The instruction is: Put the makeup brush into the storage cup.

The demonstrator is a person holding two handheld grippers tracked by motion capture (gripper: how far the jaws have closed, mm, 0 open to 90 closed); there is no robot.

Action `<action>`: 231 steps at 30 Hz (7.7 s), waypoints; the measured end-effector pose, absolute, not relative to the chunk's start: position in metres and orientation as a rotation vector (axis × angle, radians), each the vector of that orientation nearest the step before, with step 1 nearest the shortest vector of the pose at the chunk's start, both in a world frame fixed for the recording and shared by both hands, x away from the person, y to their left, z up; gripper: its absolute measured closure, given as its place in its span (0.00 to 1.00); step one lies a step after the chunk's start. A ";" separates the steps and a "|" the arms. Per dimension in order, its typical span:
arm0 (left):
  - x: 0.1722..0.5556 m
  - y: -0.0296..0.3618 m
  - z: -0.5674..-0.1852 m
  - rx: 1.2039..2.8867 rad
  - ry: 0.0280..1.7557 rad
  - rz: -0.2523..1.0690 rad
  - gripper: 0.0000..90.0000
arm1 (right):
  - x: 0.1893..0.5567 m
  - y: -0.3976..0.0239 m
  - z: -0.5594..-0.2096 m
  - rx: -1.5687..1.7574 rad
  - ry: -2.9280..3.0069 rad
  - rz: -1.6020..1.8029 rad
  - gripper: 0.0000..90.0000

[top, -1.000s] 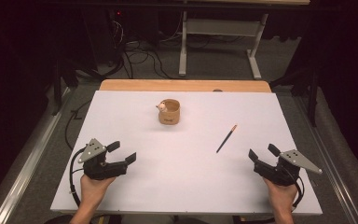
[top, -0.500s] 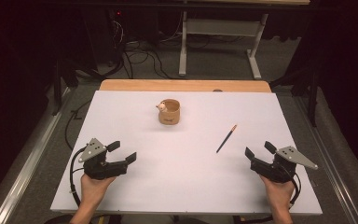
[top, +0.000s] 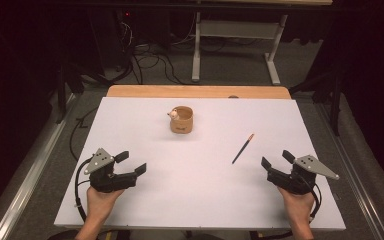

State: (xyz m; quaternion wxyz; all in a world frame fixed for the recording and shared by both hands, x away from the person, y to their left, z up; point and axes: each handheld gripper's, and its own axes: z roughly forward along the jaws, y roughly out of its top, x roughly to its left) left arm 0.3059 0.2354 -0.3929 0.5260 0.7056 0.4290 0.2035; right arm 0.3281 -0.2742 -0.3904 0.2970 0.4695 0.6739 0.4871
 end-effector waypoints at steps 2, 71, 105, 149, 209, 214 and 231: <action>0.306 0.235 -0.393 1.688 1.026 0.486 0.21 | 0.328 -0.274 -0.390 1.246 1.790 1.294 0.24; 0.306 0.231 -0.393 1.697 1.009 0.480 0.21 | 0.396 -0.211 -0.358 1.205 1.848 1.339 0.25; 0.307 0.230 -0.393 1.702 1.001 0.474 0.21 | 0.426 -0.182 -0.356 1.216 1.922 1.262 0.25; 0.305 0.229 -0.392 1.692 1.005 0.487 0.21 | 0.433 -0.183 -0.341 1.342 2.110 0.941 0.27; 0.307 0.230 -0.392 1.690 1.003 0.480 0.21 | 0.474 -0.173 -0.351 1.726 2.350 0.453 0.28; 0.307 0.230 -0.391 1.687 1.002 0.482 0.21 | 0.480 -0.173 -0.358 1.780 2.363 0.411 0.28; 0.307 0.230 -0.391 1.692 1.001 0.479 0.21 | 0.494 -0.179 -0.372 1.890 2.363 0.304 0.30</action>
